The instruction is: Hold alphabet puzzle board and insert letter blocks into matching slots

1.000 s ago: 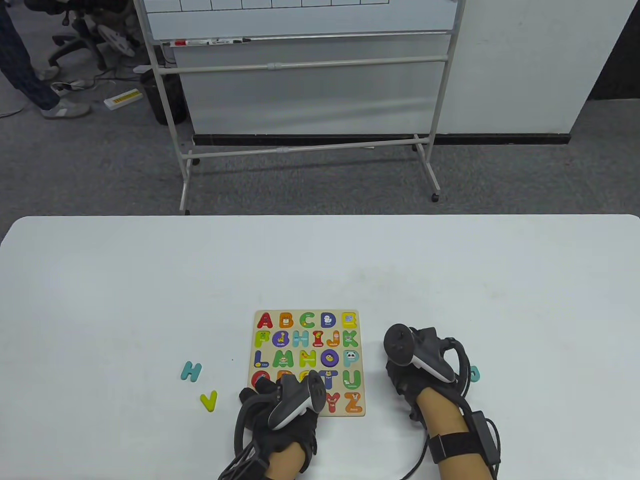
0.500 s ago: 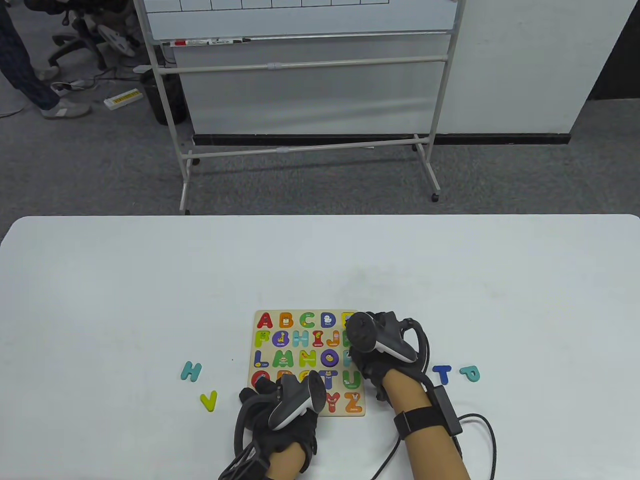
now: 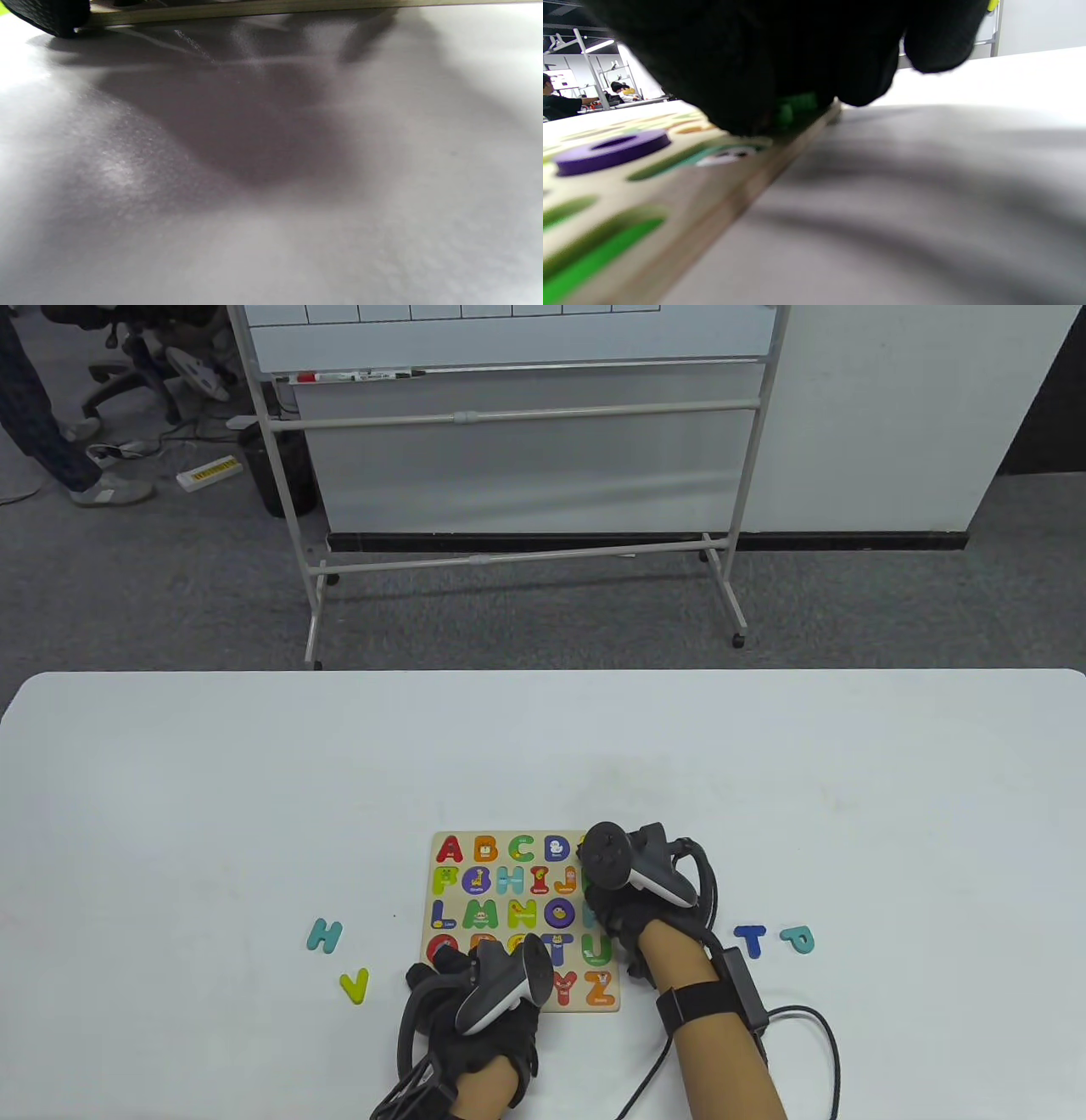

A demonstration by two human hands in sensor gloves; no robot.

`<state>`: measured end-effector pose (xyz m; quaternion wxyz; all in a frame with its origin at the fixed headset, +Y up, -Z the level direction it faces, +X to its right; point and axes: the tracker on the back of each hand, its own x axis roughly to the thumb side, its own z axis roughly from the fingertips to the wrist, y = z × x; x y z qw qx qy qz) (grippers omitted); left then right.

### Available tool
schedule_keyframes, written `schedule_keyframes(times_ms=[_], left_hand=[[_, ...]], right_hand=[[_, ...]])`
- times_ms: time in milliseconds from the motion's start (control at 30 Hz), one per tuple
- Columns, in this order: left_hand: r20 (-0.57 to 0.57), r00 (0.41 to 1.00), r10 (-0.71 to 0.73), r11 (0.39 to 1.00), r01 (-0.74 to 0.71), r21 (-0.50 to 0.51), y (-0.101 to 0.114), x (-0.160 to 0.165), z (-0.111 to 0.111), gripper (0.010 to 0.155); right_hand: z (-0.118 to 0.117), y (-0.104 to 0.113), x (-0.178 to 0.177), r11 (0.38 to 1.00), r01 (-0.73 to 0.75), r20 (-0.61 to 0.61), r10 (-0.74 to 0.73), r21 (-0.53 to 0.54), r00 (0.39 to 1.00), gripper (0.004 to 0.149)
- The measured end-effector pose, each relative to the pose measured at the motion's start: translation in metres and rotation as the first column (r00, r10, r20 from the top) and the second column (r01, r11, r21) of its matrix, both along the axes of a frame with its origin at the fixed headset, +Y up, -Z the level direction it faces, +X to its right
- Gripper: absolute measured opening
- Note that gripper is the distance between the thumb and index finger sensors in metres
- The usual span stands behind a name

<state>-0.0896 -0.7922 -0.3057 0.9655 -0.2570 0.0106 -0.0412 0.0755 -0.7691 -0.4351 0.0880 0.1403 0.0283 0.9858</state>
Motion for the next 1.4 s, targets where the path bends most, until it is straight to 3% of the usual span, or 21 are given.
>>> schedule_keyframes(times_ms=[367, 767, 933, 1000, 1167, 1400], left_hand=[[0.000, 1.000, 0.003, 1.000, -0.003, -0.001, 0.000, 0.000, 0.000, 0.084], [-0.002, 1.000, 0.004, 1.000, -0.004, -0.002, 0.000, 0.000, 0.000, 0.084], [-0.002, 1.000, 0.006, 1.000, -0.006, -0.002, 0.000, 0.000, 0.000, 0.084], [0.000, 1.000, 0.005, 1.000, -0.005, -0.003, 0.001, 0.000, 0.000, 0.084], [0.001, 1.000, 0.003, 1.000, -0.003, -0.002, 0.001, 0.000, 0.000, 0.084], [0.003, 1.000, 0.002, 1.000, -0.002, -0.003, 0.000, 0.000, 0.000, 0.084]], right_hand=[[0.000, 0.002, 0.003, 0.998, 0.020, 0.010, -0.021, 0.062, 1.000, 0.050], [0.002, 0.003, 0.002, 0.998, -0.003, 0.027, 0.002, 0.062, 1.000, 0.044], [0.001, 0.002, 0.012, 0.995, 0.078, 0.023, -0.076, -0.058, 0.997, 0.055], [0.002, 0.003, 0.020, 0.988, 0.142, 0.055, -0.139, -0.060, 0.989, 0.064], [0.006, 0.015, 0.051, 0.951, 0.305, 0.146, -0.295, -0.047, 0.944, 0.067], [0.021, 0.028, 0.087, 0.960, 0.268, 0.232, -0.245, -0.075, 0.941, 0.068]])
